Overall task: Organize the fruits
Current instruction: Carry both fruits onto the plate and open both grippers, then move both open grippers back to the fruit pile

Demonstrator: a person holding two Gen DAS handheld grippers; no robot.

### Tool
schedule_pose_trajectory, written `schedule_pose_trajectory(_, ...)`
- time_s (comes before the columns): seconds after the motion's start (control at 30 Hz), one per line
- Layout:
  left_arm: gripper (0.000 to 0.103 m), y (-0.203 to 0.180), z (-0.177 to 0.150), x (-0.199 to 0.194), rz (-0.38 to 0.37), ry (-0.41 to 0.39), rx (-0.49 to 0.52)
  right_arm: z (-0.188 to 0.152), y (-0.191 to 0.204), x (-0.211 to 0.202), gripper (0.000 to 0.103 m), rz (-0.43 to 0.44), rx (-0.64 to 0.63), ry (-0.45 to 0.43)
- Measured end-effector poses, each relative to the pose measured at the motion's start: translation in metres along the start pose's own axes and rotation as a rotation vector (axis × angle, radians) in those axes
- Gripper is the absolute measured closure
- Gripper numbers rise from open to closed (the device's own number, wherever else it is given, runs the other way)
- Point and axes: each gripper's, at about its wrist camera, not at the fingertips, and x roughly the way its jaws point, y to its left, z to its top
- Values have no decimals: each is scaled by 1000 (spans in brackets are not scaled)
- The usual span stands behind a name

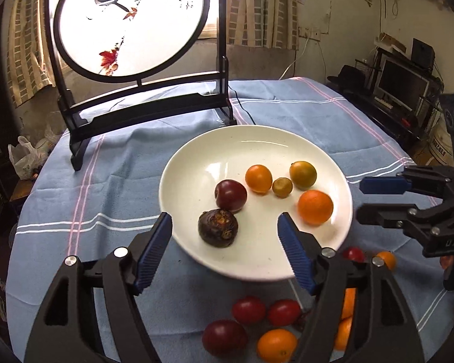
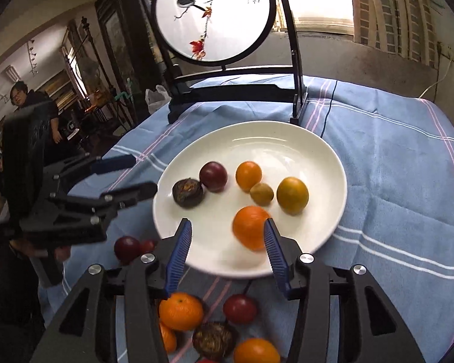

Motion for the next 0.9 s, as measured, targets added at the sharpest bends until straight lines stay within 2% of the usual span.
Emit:
schedule_pose_trajectory(0.07,33,7,-10,-19,9,-19,-16,-15,9,-16,45,-4,-28,-2)
schedule_pose_trajectory(0.23,30,19,-38,-53,40,-23,-32,-48,28,-51,39,-11,-87,-21)
schedule_pose_trajectory(0.37,30,28,-66,-62,54,12,-56,-71,40,-59,38,-6,-106,-14)
schedule_pose_trajectory(0.47,30,27,-87,-64,56,48,-54,-88,45,-61,38,-35,-127,-5)
schedule_pose_trajectory(0.57,30,22,-106,-70,43,62,-32,-107,46,-55,39,-48,-125,55)
schedule_pose_trajectory(0.7,30,5,-123,-73,-5,73,11,-127,46,-37,44,-95,-141,134)
schedule_pose_trajectory(0.8,30,-14,-131,-71,-30,85,67,-127,41,-26,52,-94,-119,161)
schedule_pose_trajectory(0.87,30,-26,-136,-68,-56,99,103,-125,39,-19,63,-95,-112,170)
schedule_pose_trajectory(0.9,30,-32,-137,-67,-68,103,120,-124,38,-15,64,-96,-111,175)
